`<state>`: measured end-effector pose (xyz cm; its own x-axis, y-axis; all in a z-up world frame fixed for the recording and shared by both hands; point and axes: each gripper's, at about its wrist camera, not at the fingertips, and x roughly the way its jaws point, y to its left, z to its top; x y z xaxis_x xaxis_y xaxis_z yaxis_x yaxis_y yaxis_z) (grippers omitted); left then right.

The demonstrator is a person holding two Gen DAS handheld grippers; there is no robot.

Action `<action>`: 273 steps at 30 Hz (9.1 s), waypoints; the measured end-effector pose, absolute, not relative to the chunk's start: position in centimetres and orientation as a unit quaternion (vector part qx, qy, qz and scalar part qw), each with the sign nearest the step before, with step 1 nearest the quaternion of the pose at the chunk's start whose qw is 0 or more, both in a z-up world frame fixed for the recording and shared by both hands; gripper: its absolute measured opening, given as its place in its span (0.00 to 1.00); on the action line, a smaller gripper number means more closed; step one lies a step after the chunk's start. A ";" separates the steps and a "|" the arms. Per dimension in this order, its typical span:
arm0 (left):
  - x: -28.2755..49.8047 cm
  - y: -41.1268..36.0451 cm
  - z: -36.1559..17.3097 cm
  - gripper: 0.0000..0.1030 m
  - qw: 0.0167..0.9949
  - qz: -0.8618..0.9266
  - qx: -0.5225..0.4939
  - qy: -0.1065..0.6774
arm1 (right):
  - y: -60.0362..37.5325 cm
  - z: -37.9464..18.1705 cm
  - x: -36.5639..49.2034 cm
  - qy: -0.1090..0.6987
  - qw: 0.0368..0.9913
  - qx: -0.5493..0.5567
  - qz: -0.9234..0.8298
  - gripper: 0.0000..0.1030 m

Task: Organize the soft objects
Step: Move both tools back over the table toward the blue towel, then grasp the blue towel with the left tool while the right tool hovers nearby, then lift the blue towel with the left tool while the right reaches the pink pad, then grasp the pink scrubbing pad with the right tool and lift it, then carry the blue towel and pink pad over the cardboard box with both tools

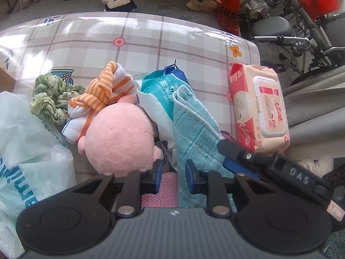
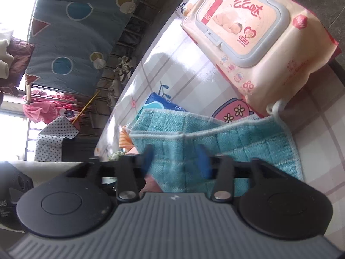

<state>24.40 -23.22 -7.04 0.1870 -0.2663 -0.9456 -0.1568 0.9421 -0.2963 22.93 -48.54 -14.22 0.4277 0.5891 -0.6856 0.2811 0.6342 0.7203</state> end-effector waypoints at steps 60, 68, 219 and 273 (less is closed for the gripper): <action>20.6 -36.5 -11.8 0.40 0.694 -0.156 -0.085 0.698 | -66.0 -15.1 7.0 0.563 0.646 0.498 -0.129 0.25; 18.2 -36.2 -12.6 0.45 0.663 -0.170 -0.135 0.716 | -65.8 -12.7 10.6 0.536 0.714 0.448 -0.040 0.50; 3.5 -16.8 -11.6 0.19 0.691 -0.029 -0.209 0.691 | -35.1 -13.1 21.0 0.722 0.669 0.123 0.127 0.90; 6.8 -13.8 -9.8 0.19 0.674 -0.069 -0.217 0.703 | -36.7 -10.9 11.6 0.755 0.559 0.253 0.232 0.75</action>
<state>6.81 -13.81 -9.81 0.0031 -0.3978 -0.9175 -0.2121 0.8963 -0.3894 11.62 -36.68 -10.88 -0.2483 0.6409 -0.7263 0.1221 0.7645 0.6329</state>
